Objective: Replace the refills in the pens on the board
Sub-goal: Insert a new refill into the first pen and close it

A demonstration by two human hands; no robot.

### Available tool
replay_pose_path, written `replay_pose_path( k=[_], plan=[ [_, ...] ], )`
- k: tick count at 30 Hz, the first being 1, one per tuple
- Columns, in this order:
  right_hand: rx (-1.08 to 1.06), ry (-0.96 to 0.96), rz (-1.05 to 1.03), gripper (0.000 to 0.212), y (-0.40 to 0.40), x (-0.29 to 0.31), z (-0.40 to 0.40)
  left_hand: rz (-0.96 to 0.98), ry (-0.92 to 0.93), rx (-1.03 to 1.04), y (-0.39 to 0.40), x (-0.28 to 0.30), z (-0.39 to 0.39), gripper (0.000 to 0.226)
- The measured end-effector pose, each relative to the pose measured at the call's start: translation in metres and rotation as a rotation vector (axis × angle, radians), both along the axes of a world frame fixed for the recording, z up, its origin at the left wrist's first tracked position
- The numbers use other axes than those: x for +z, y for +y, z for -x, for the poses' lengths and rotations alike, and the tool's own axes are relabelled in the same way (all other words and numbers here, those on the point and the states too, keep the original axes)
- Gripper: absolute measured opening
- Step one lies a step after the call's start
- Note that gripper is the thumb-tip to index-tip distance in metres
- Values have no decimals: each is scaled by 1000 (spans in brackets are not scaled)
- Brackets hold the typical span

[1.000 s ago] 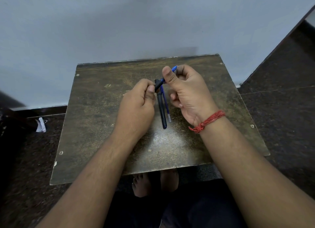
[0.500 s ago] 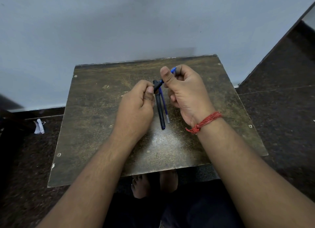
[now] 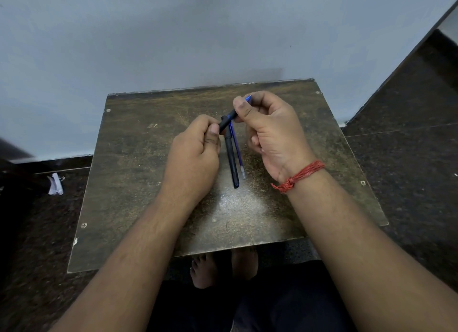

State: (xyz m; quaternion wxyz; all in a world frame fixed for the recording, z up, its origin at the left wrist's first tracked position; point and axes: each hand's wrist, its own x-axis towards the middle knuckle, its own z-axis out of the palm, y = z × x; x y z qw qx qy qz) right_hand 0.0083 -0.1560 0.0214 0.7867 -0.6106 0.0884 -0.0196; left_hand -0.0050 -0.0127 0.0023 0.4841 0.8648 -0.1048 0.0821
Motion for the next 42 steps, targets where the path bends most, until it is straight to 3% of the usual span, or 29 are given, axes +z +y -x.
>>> replay_pose_path(
  k=[5,11,15,21,25,31,38,42],
  plan=[
    [3,14,35,23,4,1,1,2,11,7,0,0,0,23],
    [86,6,-43,18,-3,3,3,-1,17,10,0,1,0,23],
    [56,-19,-26,3,-2,4,2,-1,7,-6,-1,1,1,22],
    [12,48,50,27,1,0,2,6,13,1,-1,2,1,22],
    [53,53,-21,11,-1,2,2,24,25,23,2,1,-1,23],
    [77,34,-78,7,-1,4,1,29,31,13,1,2,0,21],
    [11,92,-31,25,1,-1,0,32,31,3,0,2,1,20],
    [91,74,-113,9,-3,1,0,40,36,14,2,0,-1,20]
  ],
)
